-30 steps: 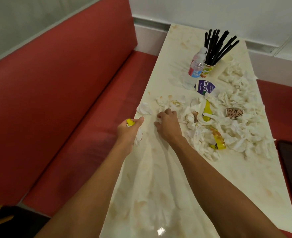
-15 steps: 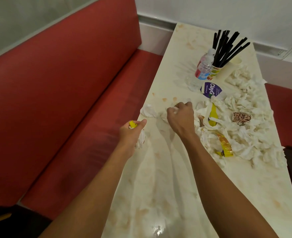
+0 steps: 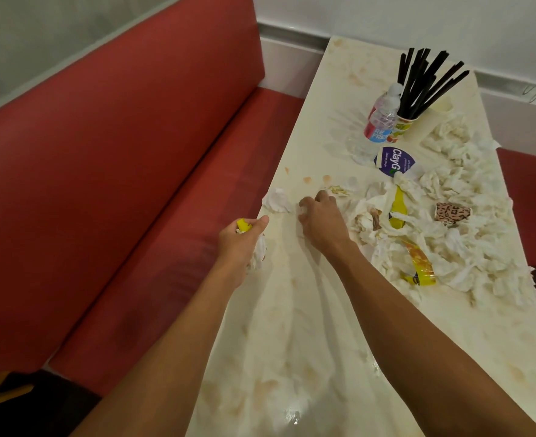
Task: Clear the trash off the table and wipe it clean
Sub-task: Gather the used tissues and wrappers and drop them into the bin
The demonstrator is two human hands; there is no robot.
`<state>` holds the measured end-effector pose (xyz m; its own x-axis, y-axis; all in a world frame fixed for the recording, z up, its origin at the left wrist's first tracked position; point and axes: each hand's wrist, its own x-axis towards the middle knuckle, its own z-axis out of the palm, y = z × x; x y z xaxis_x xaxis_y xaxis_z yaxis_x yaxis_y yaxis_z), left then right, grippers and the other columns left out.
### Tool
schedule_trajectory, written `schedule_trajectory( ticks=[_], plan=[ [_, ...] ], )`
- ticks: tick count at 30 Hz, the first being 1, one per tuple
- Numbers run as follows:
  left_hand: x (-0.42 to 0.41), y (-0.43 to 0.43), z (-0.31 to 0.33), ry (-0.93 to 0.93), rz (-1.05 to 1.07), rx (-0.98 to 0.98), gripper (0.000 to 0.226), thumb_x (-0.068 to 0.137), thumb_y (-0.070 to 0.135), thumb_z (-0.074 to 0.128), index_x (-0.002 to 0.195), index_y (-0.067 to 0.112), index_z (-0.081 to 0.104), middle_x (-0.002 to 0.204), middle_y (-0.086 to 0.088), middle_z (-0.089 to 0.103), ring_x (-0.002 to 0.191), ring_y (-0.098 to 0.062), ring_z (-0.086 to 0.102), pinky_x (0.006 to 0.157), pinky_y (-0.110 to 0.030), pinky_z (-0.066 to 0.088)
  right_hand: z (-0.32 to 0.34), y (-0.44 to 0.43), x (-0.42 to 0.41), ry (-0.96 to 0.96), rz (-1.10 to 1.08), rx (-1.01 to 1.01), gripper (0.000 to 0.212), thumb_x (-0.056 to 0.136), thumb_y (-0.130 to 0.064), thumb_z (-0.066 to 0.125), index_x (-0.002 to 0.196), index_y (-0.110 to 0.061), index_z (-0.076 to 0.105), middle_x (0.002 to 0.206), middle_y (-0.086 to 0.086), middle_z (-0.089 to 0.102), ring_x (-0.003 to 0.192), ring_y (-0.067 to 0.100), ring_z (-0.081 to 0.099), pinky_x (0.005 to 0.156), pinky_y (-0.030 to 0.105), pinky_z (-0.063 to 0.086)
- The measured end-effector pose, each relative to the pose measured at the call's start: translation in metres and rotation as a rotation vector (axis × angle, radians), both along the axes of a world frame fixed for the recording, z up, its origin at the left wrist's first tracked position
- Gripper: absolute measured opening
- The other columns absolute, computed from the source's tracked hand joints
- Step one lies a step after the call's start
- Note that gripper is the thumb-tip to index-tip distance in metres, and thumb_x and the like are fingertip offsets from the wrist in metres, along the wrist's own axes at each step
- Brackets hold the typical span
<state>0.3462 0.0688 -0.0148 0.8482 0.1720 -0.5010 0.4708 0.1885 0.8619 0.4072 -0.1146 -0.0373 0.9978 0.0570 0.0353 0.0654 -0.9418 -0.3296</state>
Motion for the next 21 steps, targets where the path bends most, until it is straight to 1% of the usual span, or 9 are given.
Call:
schedule_trajectory(
  ticks=[5, 7, 10, 11, 13, 15, 17, 19, 21],
  plan=[
    [-0.001, 0.002, 0.004, 0.005, 0.007, 0.024, 0.023, 0.092, 0.032, 0.08, 0.091, 0.013, 0.066, 0.065, -0.009, 0.061, 0.043, -0.017, 0.054, 0.039, -0.019, 0.037, 0.001, 0.005, 0.007, -0.036, -0.137, 0.137, 0.018, 0.097, 0.006, 0.051, 0.112, 0.005, 0.061, 0.119, 0.022, 0.052, 0.105, 0.037, 0.054, 0.086, 0.044, 0.053],
    [-0.001, 0.004, 0.005, 0.001, 0.007, 0.027, 0.023, 0.092, 0.032, 0.08, 0.09, 0.013, 0.067, 0.066, -0.01, 0.061, 0.045, -0.018, 0.054, 0.04, -0.02, 0.039, 0.01, 0.014, 0.012, -0.113, -0.144, 0.228, 0.03, 0.088, 0.017, 0.047, 0.109, 0.003, 0.062, 0.116, 0.018, 0.056, 0.102, 0.035, 0.056, 0.081, 0.037, 0.049],
    [-0.001, 0.01, 0.006, -0.01, 0.015, 0.033, 0.024, 0.091, 0.033, 0.08, 0.091, 0.013, 0.068, 0.067, -0.01, 0.062, 0.048, -0.019, 0.056, 0.042, -0.023, 0.041, 0.026, 0.034, 0.02, -0.162, -0.046, 0.251, 0.056, 0.077, 0.025, 0.043, 0.121, 0.002, 0.067, 0.12, 0.015, 0.059, 0.111, 0.031, 0.052, 0.084, 0.031, 0.042],
    [0.0, 0.011, 0.007, -0.013, 0.016, 0.032, 0.024, 0.091, 0.033, 0.08, 0.092, 0.013, 0.068, 0.067, -0.01, 0.062, 0.047, -0.019, 0.056, 0.043, -0.024, 0.042, 0.027, 0.041, 0.023, -0.164, -0.022, 0.257, 0.056, 0.078, 0.022, 0.042, 0.124, 0.003, 0.067, 0.121, 0.016, 0.057, 0.112, 0.032, 0.05, 0.087, 0.033, 0.044],
    [0.0, 0.012, 0.007, -0.019, 0.02, 0.029, 0.024, 0.091, 0.032, 0.081, 0.094, 0.011, 0.068, 0.067, -0.011, 0.062, 0.045, -0.017, 0.055, 0.045, -0.024, 0.043, 0.024, 0.054, 0.029, -0.18, 0.008, 0.23, 0.045, 0.089, 0.005, 0.043, 0.129, 0.001, 0.065, 0.121, 0.019, 0.054, 0.113, 0.035, 0.046, 0.095, 0.045, 0.047],
    [0.0, 0.012, 0.008, -0.024, 0.018, 0.023, 0.024, 0.092, 0.031, 0.08, 0.093, 0.011, 0.067, 0.068, -0.013, 0.061, 0.042, -0.017, 0.053, 0.044, -0.024, 0.041, 0.014, 0.062, 0.033, -0.115, 0.012, 0.103, 0.04, 0.104, -0.027, 0.045, 0.136, -0.01, 0.061, 0.127, 0.019, 0.051, 0.117, 0.037, 0.044, 0.1, 0.051, 0.045],
    [-0.001, 0.013, 0.007, -0.027, 0.016, 0.022, 0.024, 0.093, 0.03, 0.08, 0.094, 0.011, 0.066, 0.07, -0.016, 0.06, 0.043, -0.019, 0.052, 0.042, -0.022, 0.04, 0.003, 0.062, 0.031, 0.0, 0.043, -0.04, 0.05, 0.104, -0.052, 0.045, 0.141, -0.021, 0.057, 0.134, 0.019, 0.046, 0.125, 0.038, 0.039, 0.103, 0.051, 0.043],
    [-0.002, 0.013, 0.004, -0.021, 0.018, 0.032, 0.023, 0.092, 0.031, 0.081, 0.093, 0.012, 0.067, 0.073, -0.016, 0.061, 0.046, -0.02, 0.053, 0.042, -0.022, 0.042, -0.005, 0.059, 0.026, 0.041, 0.069, -0.098, 0.05, 0.102, -0.055, 0.051, 0.138, -0.022, 0.055, 0.135, 0.017, 0.045, 0.125, 0.037, 0.038, 0.102, 0.05, 0.044],
    [-0.002, 0.014, 0.0, 0.0, 0.01, 0.049, 0.024, 0.089, 0.035, 0.082, 0.09, 0.016, 0.069, 0.075, -0.014, 0.064, 0.053, -0.021, 0.056, 0.045, -0.024, 0.041, -0.01, 0.054, 0.02, 0.022, 0.078, -0.077, 0.045, 0.102, -0.047, 0.056, 0.134, -0.016, 0.054, 0.134, 0.015, 0.047, 0.122, 0.036, 0.04, 0.1, 0.049, 0.046]
  ],
)
